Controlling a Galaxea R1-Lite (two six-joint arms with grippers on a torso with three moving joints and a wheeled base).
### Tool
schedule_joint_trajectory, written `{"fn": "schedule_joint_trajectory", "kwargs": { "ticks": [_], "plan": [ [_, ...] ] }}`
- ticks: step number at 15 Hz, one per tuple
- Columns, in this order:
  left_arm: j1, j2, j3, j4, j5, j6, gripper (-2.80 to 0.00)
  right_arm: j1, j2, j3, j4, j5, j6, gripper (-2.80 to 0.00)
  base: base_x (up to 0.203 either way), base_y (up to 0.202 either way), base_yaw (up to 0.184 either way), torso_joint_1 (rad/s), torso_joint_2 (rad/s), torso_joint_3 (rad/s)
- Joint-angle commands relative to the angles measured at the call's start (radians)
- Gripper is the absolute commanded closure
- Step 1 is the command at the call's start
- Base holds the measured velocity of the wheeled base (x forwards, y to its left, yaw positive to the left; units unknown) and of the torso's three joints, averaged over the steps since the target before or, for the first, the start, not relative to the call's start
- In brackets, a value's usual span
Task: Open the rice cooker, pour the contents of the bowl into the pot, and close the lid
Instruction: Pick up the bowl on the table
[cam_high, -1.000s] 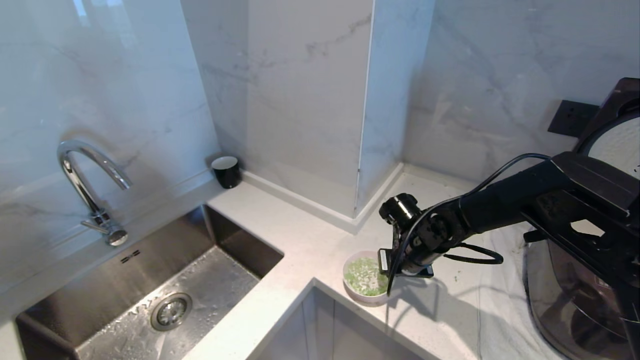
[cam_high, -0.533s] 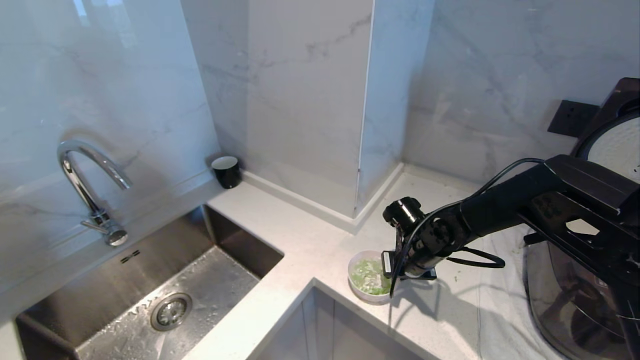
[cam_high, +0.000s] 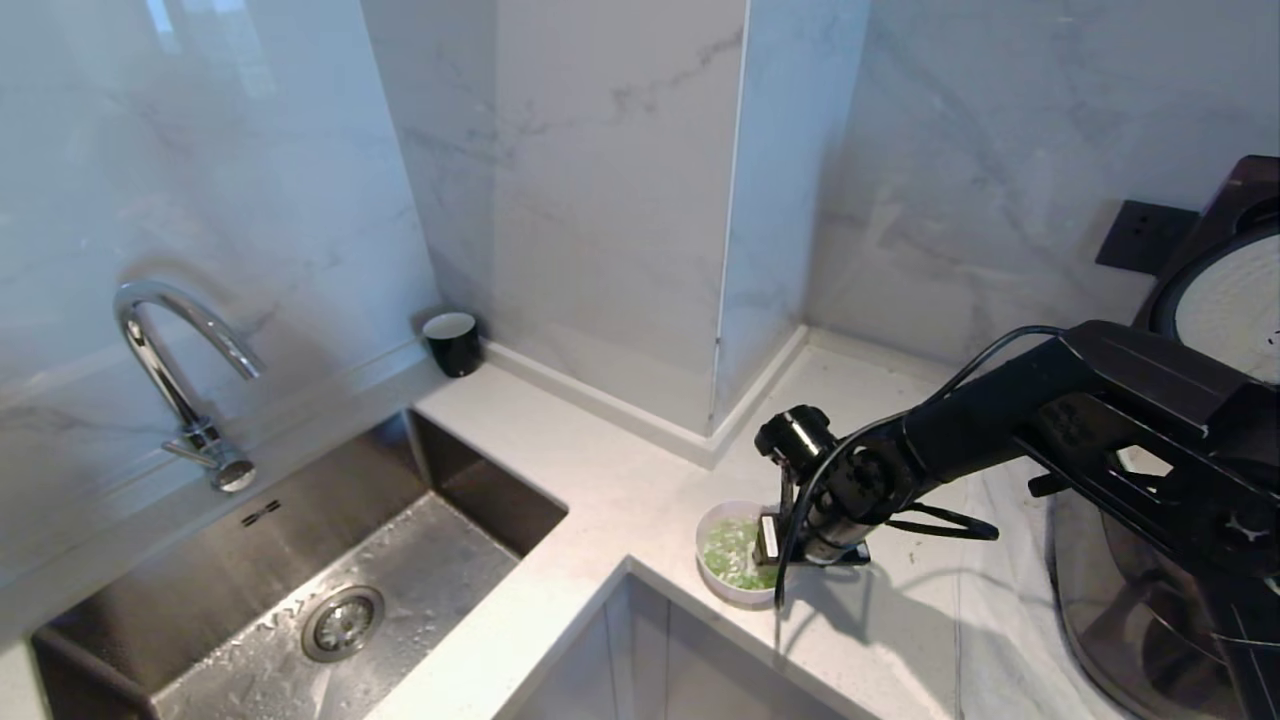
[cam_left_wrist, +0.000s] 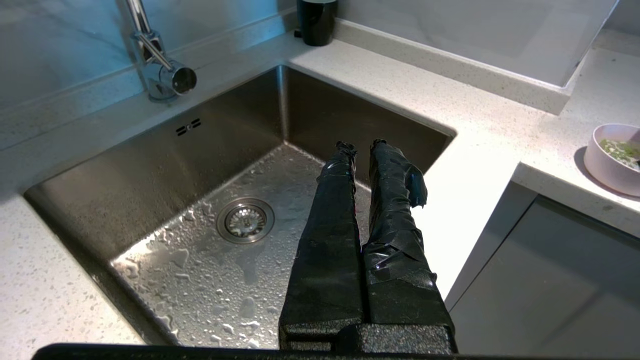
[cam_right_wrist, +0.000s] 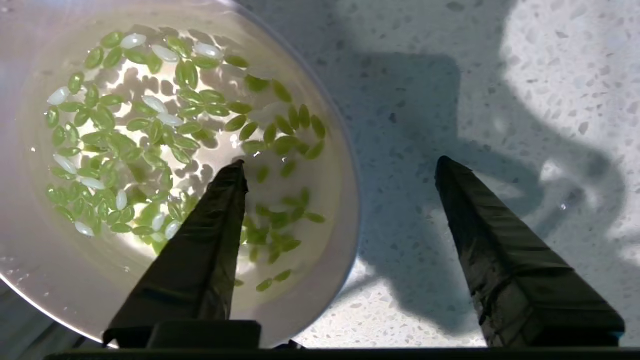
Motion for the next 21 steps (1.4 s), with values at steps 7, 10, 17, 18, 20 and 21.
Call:
{"fn": "schedule_joint_trajectory", "kwargs": {
  "ticks": [7,10,17,18,20,21],
  "plan": [
    [0.0,0.001,0.002,0.0,0.0,0.001,0.0,0.0,0.006,-0.003,0.003,0.0,-0.003,0.0,0.0,0.0,0.0,0.0,0.0,0.0],
    [0.0,0.001,0.002,0.0,0.0,-0.001,0.0,-0.001,0.006,-0.003,0.003,0.0,-0.003,0.0,0.0,0.0,0.0,0.0,0.0,0.0],
    [0.0,0.001,0.002,0.0,0.0,0.0,0.0,-0.021,-0.035,0.009,0.003,0.045,0.026,0.0,0.0,0.0,0.0,0.0,0.0,0.0],
    [0.0,0.001,0.002,0.0,0.0,-0.001,0.0,-0.023,-0.049,0.011,0.003,0.072,0.058,0.0,0.0,0.0,0.0,0.0,0.0,0.0],
    [0.0,0.001,0.002,0.0,0.0,-0.001,0.0,-0.022,-0.068,0.025,0.003,0.085,0.073,0.0,0.0,0.0,0.0,0.0,0.0,0.0],
    [0.0,0.001,0.002,0.0,0.0,-0.001,0.0,-0.021,-0.078,0.026,0.003,0.087,0.075,0.0,0.0,0.0,0.0,0.0,0.0,0.0]
  ]
}}
